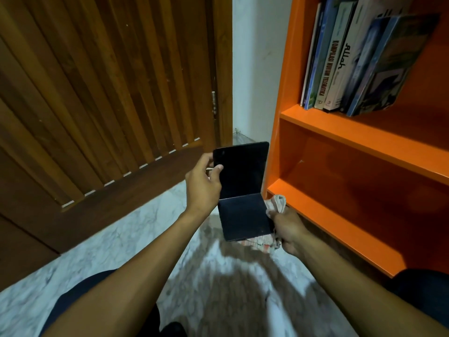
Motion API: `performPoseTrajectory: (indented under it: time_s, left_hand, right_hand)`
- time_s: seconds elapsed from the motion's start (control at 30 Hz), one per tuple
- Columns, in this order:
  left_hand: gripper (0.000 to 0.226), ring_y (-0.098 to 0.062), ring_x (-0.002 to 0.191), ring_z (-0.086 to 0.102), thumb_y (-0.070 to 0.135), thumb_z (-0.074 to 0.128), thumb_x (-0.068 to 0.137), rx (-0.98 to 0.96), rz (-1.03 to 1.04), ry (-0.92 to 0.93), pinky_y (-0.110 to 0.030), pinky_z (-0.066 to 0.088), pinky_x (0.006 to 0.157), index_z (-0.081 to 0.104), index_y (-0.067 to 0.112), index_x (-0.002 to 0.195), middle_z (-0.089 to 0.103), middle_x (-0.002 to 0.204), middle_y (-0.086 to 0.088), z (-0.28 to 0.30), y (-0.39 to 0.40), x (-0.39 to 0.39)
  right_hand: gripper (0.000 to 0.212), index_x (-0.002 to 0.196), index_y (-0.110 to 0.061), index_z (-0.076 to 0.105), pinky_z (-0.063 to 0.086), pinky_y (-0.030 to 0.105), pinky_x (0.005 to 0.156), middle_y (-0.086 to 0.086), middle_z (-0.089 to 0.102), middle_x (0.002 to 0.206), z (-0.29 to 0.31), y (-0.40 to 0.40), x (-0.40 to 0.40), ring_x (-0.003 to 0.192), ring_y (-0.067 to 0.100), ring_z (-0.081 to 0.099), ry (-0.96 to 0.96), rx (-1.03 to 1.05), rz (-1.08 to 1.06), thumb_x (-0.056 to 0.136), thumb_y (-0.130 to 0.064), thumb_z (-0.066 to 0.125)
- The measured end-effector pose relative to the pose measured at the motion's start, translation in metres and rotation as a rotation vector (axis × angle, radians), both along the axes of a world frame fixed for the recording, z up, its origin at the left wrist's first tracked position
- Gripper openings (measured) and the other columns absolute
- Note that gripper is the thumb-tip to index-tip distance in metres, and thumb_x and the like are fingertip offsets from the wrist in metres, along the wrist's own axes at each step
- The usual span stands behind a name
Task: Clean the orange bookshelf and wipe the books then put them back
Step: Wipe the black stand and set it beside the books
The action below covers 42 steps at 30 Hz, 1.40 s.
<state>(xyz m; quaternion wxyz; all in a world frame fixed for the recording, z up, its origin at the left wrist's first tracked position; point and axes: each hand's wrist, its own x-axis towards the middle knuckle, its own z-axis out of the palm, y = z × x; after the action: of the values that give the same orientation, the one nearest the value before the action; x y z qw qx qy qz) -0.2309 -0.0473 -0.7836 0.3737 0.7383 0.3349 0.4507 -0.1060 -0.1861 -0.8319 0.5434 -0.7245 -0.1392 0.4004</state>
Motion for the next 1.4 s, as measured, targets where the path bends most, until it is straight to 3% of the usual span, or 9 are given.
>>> performPoseTrajectory:
  time_s: [0.17, 0.23, 0.33, 0.5, 0.63, 0.8, 0.97, 1.17, 1.4]
  left_hand:
    - [0.012, -0.011, 0.09, 0.068, 0.01, 0.058, 0.099, 0.085, -0.044, -0.033, -0.012, 0.053, 0.066, 0.064, 0.014, 0.109, 0.07, 0.097, -0.001, 0.002, -0.003, 0.002]
    - [0.01, -0.014, 0.09, 0.067, 0.01, 0.057, 0.099, 0.146, -0.048, -0.046, -0.018, 0.056, 0.064, 0.062, 0.015, 0.106, 0.068, 0.095, -0.001, 0.003, -0.006, 0.004]
    - [0.006, -0.018, 0.084, 0.064, 0.009, 0.055, 0.099, 0.246, -0.023, -0.048, -0.034, 0.056, 0.061, 0.059, 0.013, 0.099, 0.065, 0.089, -0.002, 0.004, -0.006, 0.006]
    - [0.009, -0.022, 0.078, 0.062, 0.006, 0.056, 0.097, 0.299, 0.062, -0.048, -0.034, 0.049, 0.061, 0.057, 0.013, 0.093, 0.063, 0.083, -0.003, 0.007, 0.01, 0.0]
    - [0.005, -0.024, 0.076, 0.06, 0.007, 0.056, 0.097, 0.25, 0.117, -0.071, -0.039, 0.048, 0.062, 0.057, 0.009, 0.093, 0.062, 0.081, -0.005, 0.011, 0.025, -0.008]
    - [0.004, -0.015, 0.085, 0.065, 0.011, 0.057, 0.099, 0.086, 0.047, -0.114, -0.04, 0.056, 0.075, 0.06, 0.013, 0.101, 0.066, 0.088, 0.002, 0.018, 0.033, -0.015]
    - [0.015, -0.018, 0.099, 0.069, 0.006, 0.057, 0.099, -0.182, -0.116, -0.166, -0.04, 0.059, 0.089, 0.063, 0.015, 0.11, 0.071, 0.104, -0.007, 0.017, 0.023, -0.015]
    - [0.045, -0.016, 0.119, 0.062, 0.011, 0.062, 0.096, -0.281, -0.112, -0.127, -0.024, 0.054, 0.093, 0.046, 0.018, 0.137, 0.065, 0.123, 0.001, -0.001, 0.008, -0.002]
    - [0.138, -0.012, 0.149, 0.008, 0.052, 0.083, 0.062, -0.342, -0.093, -0.071, -0.036, 0.018, 0.117, -0.021, 0.04, 0.152, -0.012, 0.165, 0.008, 0.003, -0.005, 0.005]
  right_hand:
    - [0.041, 0.137, -0.026, 0.05, 0.05, 0.043, 0.086, 0.006, 0.063, 0.128, -0.018, 0.002, 0.019, 0.108, 0.027, 0.059, -0.68, -0.033, 0.078, 0.1, -0.008, 0.043]
    - [0.063, 0.148, -0.027, 0.039, 0.024, 0.046, 0.116, 0.006, 0.039, 0.155, -0.024, 0.003, 0.018, 0.145, 0.025, 0.03, -1.041, -0.129, 0.225, 0.092, 0.0, 0.04]
    - [0.068, 0.151, -0.026, 0.036, -0.005, 0.047, 0.122, 0.0, 0.026, 0.162, -0.031, 0.003, 0.0, 0.153, 0.014, 0.004, -1.217, -0.066, 0.42, 0.085, -0.012, 0.04]
    - [0.069, 0.146, -0.025, 0.045, 0.003, 0.044, 0.124, -0.005, 0.038, 0.156, -0.066, -0.001, -0.015, 0.15, 0.007, 0.016, -1.183, 0.192, 0.662, 0.083, 0.001, 0.052]
    - [0.054, 0.133, -0.032, 0.055, 0.024, 0.033, 0.117, -0.01, 0.056, 0.14, -0.065, -0.006, -0.022, 0.136, 0.007, 0.043, -0.962, 0.146, 0.657, 0.084, -0.011, 0.044]
    - [0.026, 0.119, -0.007, 0.06, 0.052, 0.031, 0.064, 0.004, 0.068, 0.088, -0.067, 0.0, -0.009, 0.08, 0.024, 0.066, -0.141, 0.02, 0.095, 0.101, -0.022, 0.049]
    - [0.033, 0.118, -0.003, 0.061, 0.041, 0.063, 0.104, 0.026, 0.068, 0.117, -0.05, 0.002, 0.012, 0.109, 0.044, 0.064, 0.66, 0.251, -0.173, 0.106, -0.025, 0.039]
    - [0.033, 0.126, -0.007, 0.059, 0.053, 0.058, 0.086, 0.024, 0.067, 0.121, -0.03, 0.003, 0.003, 0.112, 0.042, 0.064, 0.794, 0.359, -0.164, 0.104, -0.027, 0.044]
    - [0.033, 0.124, -0.009, 0.061, 0.049, 0.055, 0.099, 0.021, 0.068, 0.122, -0.022, 0.009, -0.009, 0.111, 0.038, 0.065, 0.633, 0.421, -0.1, 0.105, -0.028, 0.042]
